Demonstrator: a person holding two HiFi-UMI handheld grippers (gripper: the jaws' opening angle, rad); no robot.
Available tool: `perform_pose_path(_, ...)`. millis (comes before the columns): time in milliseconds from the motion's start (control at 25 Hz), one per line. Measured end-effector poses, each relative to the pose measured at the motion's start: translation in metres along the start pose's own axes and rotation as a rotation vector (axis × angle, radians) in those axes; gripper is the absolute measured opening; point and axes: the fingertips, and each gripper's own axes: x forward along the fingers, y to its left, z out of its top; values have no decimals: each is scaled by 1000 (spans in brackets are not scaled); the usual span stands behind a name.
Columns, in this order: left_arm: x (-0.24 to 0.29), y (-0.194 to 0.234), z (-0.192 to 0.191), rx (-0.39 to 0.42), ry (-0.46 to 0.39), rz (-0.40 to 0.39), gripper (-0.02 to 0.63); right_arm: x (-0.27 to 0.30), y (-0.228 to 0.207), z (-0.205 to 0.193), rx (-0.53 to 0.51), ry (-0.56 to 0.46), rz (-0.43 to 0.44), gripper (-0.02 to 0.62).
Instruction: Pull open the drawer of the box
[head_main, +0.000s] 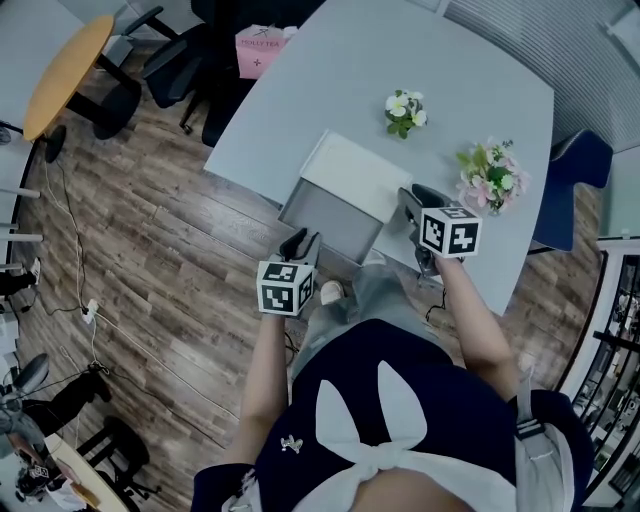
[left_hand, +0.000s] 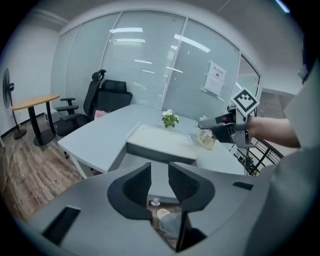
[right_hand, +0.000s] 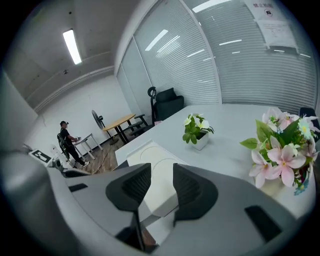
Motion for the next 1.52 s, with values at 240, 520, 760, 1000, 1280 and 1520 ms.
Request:
perform_pose_path(240, -14, -10, 41, 17, -97, 42, 110, -19, 34, 3, -78, -47, 34, 116)
perform_pose_path(520, -25, -39, 70, 56, -166, 3, 64, -37, 62, -1, -106, -86, 63, 89)
perform_pose_path(760, -29, -61, 73, 98, -161, -19, 34, -52, 76, -3, -146, -121, 70, 6)
perform_pose_path(1000, -31, -76, 70, 39, -154, -44, 26, -65, 92, -11, -173, -136, 101, 3)
perform_pose_path(1280, -33, -90, 67, 60, -154, -66, 25, -76, 105, -22, -233, -125, 120, 2)
perform_pose_path(1520, -41, -97, 64, 66, -159, -82, 25, -83, 112, -29, -269, -108, 103, 2)
